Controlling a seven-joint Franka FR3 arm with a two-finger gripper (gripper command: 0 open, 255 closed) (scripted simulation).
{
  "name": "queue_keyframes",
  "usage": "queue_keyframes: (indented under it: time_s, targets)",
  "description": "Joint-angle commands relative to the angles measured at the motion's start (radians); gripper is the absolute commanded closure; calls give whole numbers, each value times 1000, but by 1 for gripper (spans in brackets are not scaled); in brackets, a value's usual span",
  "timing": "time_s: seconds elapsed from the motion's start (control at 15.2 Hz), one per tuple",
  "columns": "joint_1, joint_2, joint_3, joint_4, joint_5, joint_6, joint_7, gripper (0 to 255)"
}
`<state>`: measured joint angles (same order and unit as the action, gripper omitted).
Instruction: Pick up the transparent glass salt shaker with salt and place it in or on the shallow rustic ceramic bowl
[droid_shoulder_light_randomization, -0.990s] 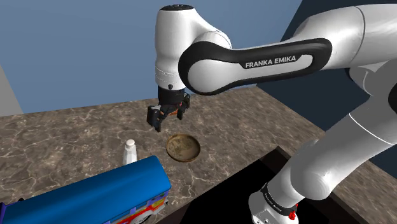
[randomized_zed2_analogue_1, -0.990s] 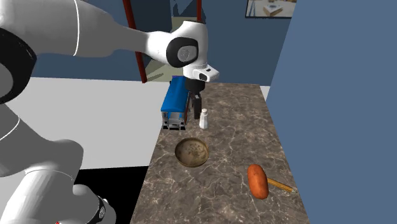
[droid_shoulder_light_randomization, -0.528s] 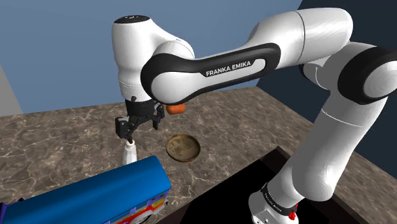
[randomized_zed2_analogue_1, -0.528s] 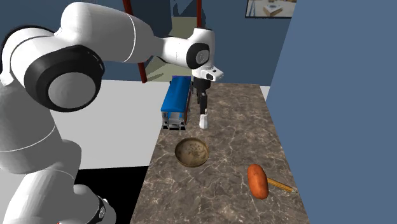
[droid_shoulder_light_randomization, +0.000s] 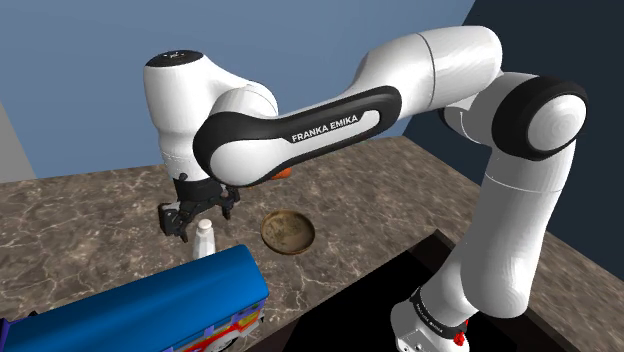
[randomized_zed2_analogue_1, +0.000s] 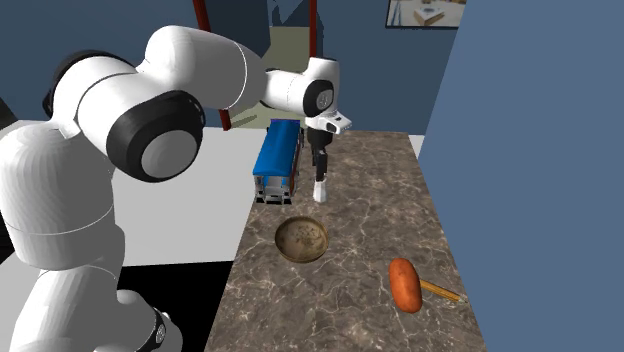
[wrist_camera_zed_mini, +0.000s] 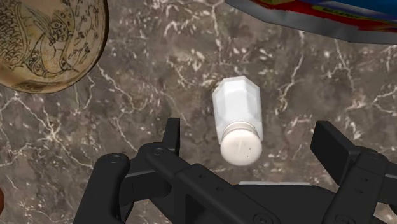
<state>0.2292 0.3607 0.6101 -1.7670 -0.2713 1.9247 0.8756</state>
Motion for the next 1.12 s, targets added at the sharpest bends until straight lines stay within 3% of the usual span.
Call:
queue_keyframes:
  time_s: [0.0, 0.59, 0.66, 1.06]
  targets:
    - [1, 11, -4, -15, -8, 24, 6, 0]
    - [1, 17, -6, -29, -13, 42, 9, 0]
    - [1, 17, -6, -29, -13, 42, 9, 255]
    - [1, 17, -6, -28, -13, 42, 9, 255]
